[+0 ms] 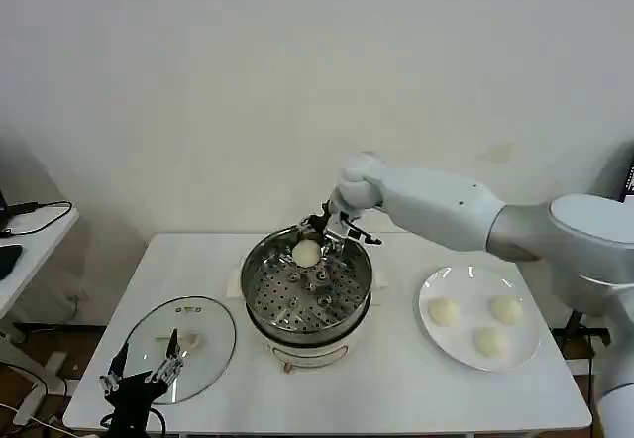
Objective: Take steamed baozi put them in steamer then cover it.
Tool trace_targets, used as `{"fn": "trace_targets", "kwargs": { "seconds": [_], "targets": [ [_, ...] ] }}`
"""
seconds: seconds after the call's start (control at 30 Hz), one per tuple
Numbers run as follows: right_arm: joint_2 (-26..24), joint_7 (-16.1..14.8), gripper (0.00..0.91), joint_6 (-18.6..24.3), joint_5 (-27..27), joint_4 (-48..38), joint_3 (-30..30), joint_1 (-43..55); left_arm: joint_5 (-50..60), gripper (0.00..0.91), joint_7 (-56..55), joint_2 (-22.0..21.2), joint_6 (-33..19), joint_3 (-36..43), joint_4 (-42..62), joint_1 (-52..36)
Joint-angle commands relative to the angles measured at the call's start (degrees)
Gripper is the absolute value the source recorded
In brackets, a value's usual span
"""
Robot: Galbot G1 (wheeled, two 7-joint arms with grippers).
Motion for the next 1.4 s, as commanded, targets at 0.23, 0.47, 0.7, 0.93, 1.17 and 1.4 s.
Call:
{"fn": "trace_targets", "kwargs": {
  "seconds": [0.23, 0.47, 0.7, 0.93, 1.17, 1.4],
  "targets": [
    [-9.6, -0.5, 0.907, -6.7, 11.3, 14.6, -1.4, 10.4, -1.6, 0.907, 0.7, 1.6, 0.2, 0.7, 0.1, -0.1],
    [-24.5, -0.6, 0.907, -13.3, 17.6, 23.8, -3.9, 15.2, -2.1, 0.907, 4.2, 4.2, -5.4, 2.6, 4.3, -1.3],
    [-41.7, -1.5, 0.907, -16.0, 13.3, 26.4, -6.5, 14.9, -3.5, 0.907, 6.3, 7.4, -8.8, 0.9, 7.4, -3.9],
    [-52.4, -3.4, 0.907, -21.8, 9.9, 28.4, -5.5, 5.8, -7.0, 0.907, 8.1, 9.0, -10.2, 0.4, 9.4, -6.0],
    [-54.9, -3.2, 0.907, -28.5, 10.2, 32.0, -5.4, -0.1, -4.4, 0.907, 7.9, 8.5, -10.1, 2.3, 10.3, -7.5],
    [-50.7, -2.4, 0.907, -31.5, 13.6, 29.8, -1.7, -6.5, -3.2, 0.907, 7.8, 7.2, -10.2, 2.6, 9.8, -7.4]
  ]
}}
